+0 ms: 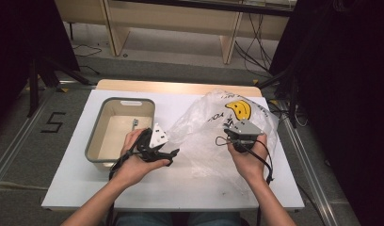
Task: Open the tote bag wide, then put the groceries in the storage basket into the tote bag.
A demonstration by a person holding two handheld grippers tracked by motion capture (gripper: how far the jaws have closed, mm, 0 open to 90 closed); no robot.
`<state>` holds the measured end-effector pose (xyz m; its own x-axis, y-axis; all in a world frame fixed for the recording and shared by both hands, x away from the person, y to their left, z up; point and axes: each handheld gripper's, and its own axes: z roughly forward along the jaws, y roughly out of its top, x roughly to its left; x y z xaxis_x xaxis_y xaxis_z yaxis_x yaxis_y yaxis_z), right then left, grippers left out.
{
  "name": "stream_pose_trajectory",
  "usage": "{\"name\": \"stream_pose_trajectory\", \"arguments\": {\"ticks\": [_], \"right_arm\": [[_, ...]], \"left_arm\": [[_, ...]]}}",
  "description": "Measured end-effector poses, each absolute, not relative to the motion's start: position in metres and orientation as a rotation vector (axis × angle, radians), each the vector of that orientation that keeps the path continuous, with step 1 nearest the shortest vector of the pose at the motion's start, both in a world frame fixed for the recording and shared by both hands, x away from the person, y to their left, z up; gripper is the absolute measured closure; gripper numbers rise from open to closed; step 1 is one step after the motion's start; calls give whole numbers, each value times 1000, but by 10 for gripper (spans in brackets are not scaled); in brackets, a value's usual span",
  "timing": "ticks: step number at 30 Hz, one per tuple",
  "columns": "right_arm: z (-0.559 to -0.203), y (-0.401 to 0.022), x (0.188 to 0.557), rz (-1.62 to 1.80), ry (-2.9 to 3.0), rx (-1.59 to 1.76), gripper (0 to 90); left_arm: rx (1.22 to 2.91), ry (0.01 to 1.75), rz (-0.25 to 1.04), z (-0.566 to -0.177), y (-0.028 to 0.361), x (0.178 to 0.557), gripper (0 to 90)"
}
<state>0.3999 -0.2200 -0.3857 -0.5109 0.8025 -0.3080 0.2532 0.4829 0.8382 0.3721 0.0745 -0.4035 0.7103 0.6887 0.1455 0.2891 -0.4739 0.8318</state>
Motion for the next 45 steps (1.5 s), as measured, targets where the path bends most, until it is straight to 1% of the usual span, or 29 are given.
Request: {"name": "stream_pose_trajectory", "arguments": {"ticks": [10,18,27,45], "right_arm": [[-384,-223,399,984,2008,887,900],[-384,-224,400,982,2008,897,900],[-385,-225,400,985,2013,896,900],[-384,-226,400,983,2015,904,900]], "left_arm": [[2021,810,600,-400,104,367,266],[1999,837,605,-396,116,366,265],[1983,911,624,-393,130,372,266],[1970,943,635,-394,134,375,270]]}}
